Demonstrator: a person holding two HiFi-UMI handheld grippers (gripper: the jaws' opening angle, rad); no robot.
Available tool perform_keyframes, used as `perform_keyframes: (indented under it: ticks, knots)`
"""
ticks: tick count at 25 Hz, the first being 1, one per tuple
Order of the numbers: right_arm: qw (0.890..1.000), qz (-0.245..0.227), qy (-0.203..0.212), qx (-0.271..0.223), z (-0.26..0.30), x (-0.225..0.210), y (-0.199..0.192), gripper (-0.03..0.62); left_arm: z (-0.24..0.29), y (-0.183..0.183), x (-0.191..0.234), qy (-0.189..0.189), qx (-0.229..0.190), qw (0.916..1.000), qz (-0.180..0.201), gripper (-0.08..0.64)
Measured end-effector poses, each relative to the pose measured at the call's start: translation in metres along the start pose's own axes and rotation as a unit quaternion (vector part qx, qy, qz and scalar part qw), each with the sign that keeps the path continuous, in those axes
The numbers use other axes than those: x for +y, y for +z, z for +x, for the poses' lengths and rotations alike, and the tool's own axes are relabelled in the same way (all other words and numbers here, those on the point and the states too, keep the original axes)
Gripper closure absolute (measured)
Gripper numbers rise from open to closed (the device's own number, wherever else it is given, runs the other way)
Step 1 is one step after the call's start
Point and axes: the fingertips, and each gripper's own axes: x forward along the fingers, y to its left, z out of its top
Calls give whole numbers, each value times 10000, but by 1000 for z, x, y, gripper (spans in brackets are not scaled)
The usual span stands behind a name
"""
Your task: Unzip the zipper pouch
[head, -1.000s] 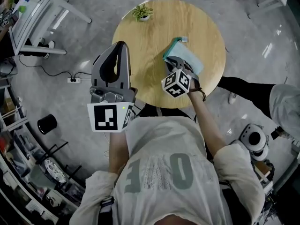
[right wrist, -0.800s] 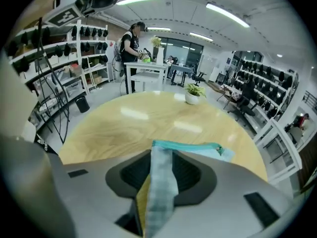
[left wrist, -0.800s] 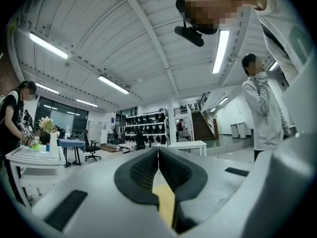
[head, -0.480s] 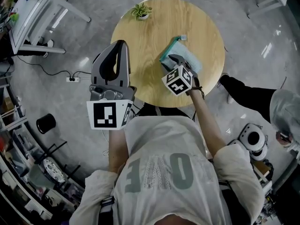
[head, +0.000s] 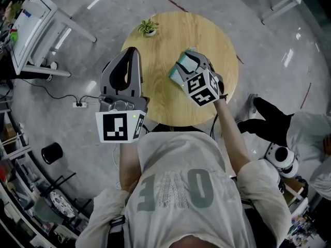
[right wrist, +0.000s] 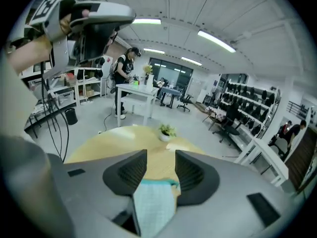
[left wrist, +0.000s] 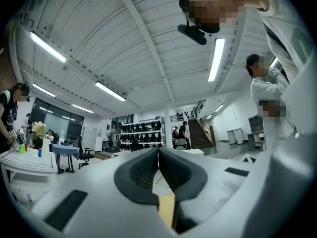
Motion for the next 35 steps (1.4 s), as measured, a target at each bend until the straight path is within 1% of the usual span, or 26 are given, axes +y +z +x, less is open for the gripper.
perform_keyframes:
  ticks: [3,6,7,9,13,16,17,19,25,35]
  knots:
    - [9980,40,-448,-451,-29,-28,33,416,4,12,-5,-84,-143,9999,43,532]
    - [9898,319,-927,-1037,-68,-54,64,416,7,22,-10,-154,-261,9995,91,531]
    - [9850,468,-1075,-1263,-82,-62,73,419,8,25,-12,-177,-299,9993,108,531]
    - [9726,769,-1348,-1729,-112,-75,88,448,10,31,-16,-219,-368,9990,145,531]
    - [9428,1241,-1842,-2484,-166,-91,102,515,13,45,-25,-312,-516,9980,191,531]
    - [9220,1441,-2150,-2879,-199,-92,104,546,13,54,-35,-407,-627,9970,220,531]
    - [9171,1468,-2233,-2959,-207,-92,104,554,13,56,-39,-445,-665,9965,233,531]
    - [9105,1504,-2382,-3026,-219,-90,100,561,13,59,-47,-522,-725,9957,264,531]
    - [9039,1662,-2489,-3057,-235,-83,83,563,14,62,-66,-670,-779,9943,298,531]
    - [9045,1658,-2522,-3012,-242,-81,77,563,9,65,-67,-637,-796,9945,222,531]
